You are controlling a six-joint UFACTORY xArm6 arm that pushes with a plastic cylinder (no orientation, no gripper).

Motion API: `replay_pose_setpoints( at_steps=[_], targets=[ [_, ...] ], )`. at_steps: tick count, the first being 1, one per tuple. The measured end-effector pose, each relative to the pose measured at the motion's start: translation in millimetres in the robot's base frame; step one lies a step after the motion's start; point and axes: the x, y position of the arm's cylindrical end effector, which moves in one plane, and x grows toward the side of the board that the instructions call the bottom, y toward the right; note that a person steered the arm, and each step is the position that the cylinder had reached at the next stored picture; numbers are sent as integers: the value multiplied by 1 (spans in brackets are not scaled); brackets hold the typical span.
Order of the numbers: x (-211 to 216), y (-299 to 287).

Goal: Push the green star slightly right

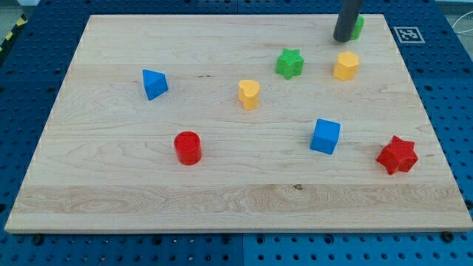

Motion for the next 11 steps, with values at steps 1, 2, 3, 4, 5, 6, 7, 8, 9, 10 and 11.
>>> replay_pose_setpoints(
  at_steps=[1,2,3,4,5,6,7,8,9,10,11],
  targets=[
    [4,-33],
    [28,-43],
    [60,-43],
    [93,-43],
    [106,-51],
    [126,-72],
    [127,-118],
    [110,-137],
    [84,-137],
    [74,-119],
    [78,-117]
  ],
)
